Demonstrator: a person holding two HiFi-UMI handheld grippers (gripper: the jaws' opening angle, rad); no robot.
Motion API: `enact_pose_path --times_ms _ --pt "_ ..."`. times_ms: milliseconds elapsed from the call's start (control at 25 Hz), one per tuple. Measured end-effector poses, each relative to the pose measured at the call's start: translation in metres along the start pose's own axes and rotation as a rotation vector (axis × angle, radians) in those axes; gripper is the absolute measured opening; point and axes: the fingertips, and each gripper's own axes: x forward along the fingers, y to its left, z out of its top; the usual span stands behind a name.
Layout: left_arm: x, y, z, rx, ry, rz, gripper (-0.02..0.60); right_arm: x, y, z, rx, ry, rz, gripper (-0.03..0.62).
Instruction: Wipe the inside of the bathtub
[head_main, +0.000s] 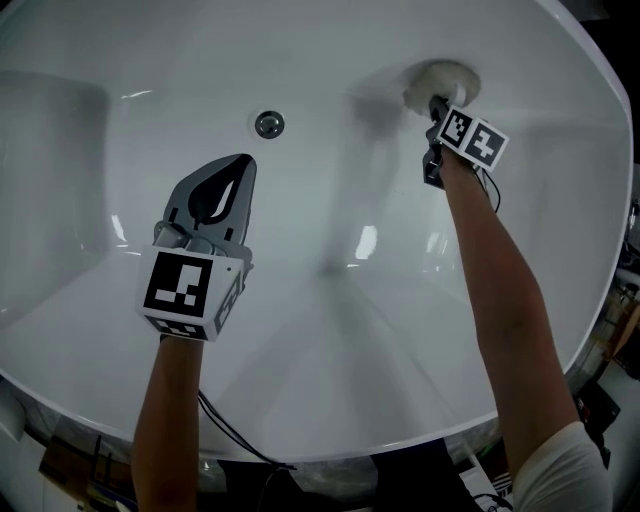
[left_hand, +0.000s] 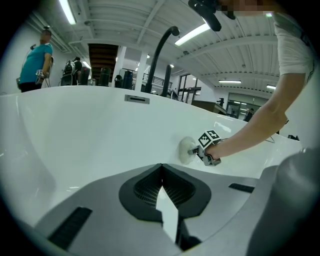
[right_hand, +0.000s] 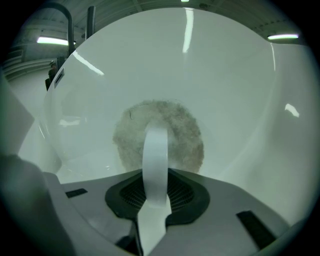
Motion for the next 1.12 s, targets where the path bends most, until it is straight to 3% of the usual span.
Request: enact_pose_path --times_ms 360,560,760,840,960,1120 --pt "-0.041 0.024 0.022 0.002 -0.020 0.025 0.011 -0.021 0.037 0.016 -0.002 -0.007 0.009 0.095" --pt "-0.032 0.039 0.006 -0.009 -0.020 0.032 0.011 0.003 0.048 -0.001 0.004 0.006 0.015 0.095" --pt "-0.078 0.107 -0.012 -0.023 -0.023 0.054 0.011 0.012 0.132 -0.008 -0.015 0.013 0.029 0.095" --pt "-0.100 0.116 -0.029 -0.024 -0.021 0.060 0.011 0.005 0.153 -0.026 -0.026 0.013 0.040 0.095" --pt "-0.147 0.155 -0.063 -0.036 -0.021 0.073 0.011 0.000 0.219 -0.057 -0.042 0.019 0.057 0.095" --pt "-0.178 0.197 -0.076 -0.047 -0.023 0.084 0.011 0.005 0.276 -0.067 -0.054 0.026 0.068 0.095"
